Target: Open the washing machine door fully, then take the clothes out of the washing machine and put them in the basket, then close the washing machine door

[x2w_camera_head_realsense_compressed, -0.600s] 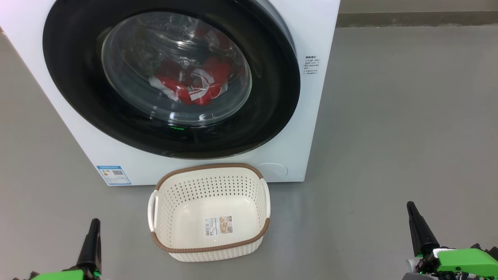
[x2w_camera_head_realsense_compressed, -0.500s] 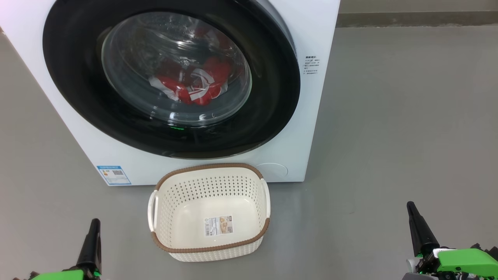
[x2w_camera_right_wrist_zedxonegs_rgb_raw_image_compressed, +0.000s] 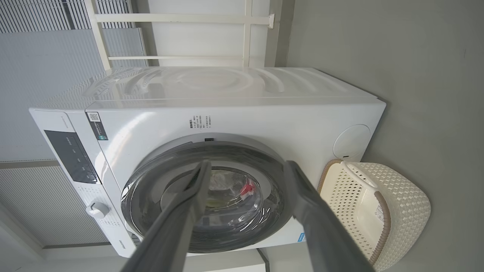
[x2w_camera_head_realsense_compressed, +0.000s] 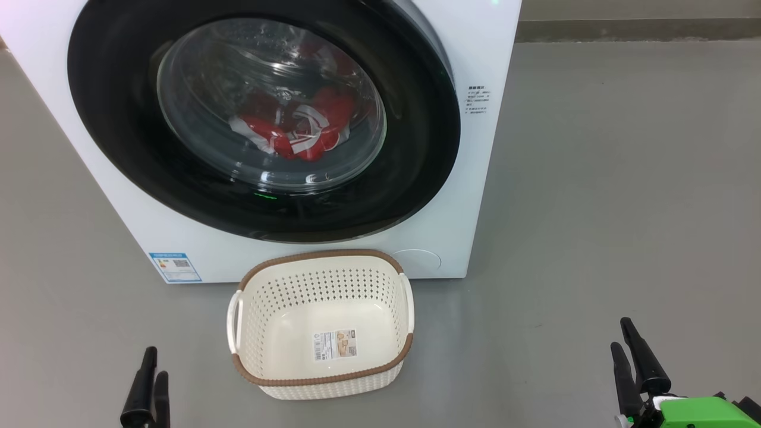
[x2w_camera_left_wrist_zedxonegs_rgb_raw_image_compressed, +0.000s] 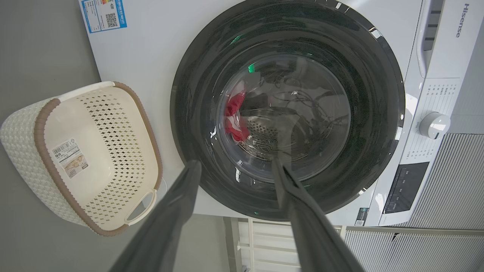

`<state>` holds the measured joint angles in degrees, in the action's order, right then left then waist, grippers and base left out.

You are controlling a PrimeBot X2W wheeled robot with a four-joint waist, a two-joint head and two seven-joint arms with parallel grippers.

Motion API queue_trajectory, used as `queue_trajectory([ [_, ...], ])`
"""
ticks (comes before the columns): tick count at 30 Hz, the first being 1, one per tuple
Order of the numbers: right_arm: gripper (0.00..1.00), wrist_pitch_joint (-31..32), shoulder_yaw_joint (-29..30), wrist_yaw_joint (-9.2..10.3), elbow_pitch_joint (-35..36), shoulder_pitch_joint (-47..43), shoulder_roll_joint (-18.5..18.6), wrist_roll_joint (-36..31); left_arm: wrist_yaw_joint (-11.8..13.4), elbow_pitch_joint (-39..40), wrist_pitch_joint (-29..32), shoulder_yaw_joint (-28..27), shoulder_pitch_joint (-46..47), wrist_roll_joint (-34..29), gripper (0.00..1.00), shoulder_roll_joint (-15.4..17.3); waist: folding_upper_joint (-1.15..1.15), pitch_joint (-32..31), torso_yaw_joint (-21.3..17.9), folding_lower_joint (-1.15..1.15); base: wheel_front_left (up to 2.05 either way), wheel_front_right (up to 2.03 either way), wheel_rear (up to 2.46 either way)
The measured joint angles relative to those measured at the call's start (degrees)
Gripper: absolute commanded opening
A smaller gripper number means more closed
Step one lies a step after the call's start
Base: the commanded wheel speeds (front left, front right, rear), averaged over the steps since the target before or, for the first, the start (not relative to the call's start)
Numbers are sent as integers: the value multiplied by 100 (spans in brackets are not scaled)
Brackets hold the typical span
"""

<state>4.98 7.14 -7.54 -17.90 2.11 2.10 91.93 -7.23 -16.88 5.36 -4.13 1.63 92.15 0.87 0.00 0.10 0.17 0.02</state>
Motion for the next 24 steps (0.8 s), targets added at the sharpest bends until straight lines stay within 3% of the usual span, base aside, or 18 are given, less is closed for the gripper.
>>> queue_trajectory([
  [14, 100, -216, -143, 0, 236, 38, 5, -18, 0, 268, -249, 67, 0, -42, 100, 12, 0, 11, 35, -1, 0, 0, 0],
  [24, 100, -438, -363, 0, 417, 65, 100, -388, 0, 447, -439, 227, 0, -355, 100, 115, 0, 18, 55, -1, 0, 0, 0],
])
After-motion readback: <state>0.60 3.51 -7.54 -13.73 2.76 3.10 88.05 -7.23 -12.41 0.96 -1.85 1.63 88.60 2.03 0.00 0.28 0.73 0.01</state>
